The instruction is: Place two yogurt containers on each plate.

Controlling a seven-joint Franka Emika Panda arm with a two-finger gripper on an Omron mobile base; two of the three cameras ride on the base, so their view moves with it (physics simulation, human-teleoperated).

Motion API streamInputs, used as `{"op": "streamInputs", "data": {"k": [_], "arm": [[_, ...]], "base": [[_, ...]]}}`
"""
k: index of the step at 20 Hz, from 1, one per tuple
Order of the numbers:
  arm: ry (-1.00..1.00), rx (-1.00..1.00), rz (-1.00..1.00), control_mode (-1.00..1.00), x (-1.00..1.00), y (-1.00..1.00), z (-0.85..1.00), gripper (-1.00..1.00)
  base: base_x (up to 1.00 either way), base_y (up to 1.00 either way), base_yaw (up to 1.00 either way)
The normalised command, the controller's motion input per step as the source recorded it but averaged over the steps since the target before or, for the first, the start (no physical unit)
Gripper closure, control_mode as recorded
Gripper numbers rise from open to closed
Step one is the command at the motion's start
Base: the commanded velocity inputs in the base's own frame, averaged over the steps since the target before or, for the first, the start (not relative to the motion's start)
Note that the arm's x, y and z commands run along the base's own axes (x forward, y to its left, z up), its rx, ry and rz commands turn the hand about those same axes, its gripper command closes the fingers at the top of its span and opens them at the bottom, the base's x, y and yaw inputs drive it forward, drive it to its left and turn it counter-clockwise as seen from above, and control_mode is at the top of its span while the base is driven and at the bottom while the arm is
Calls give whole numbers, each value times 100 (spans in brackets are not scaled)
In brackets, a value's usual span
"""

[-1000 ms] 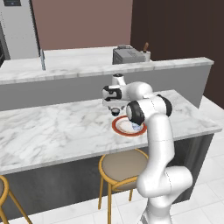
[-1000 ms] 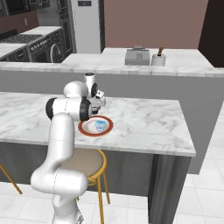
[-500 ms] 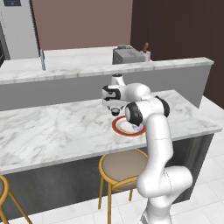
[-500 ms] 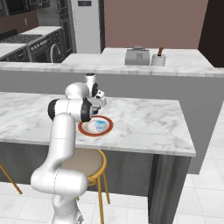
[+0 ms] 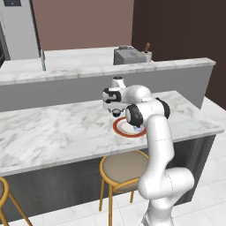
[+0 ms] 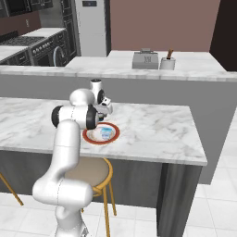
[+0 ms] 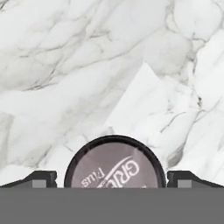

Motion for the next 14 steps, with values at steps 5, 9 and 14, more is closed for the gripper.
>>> {"op": "streamInputs", "data": {"k": [5, 9, 14], "arm": [[0, 0, 0, -100, 0, -1, -20, -100], [0, 0, 0, -100, 0, -2, -16, -100], [0, 0, 0, -100, 1, 0, -3, 100]], "base": [[0, 0, 0], [0, 0, 0], [0, 0, 0]]}}
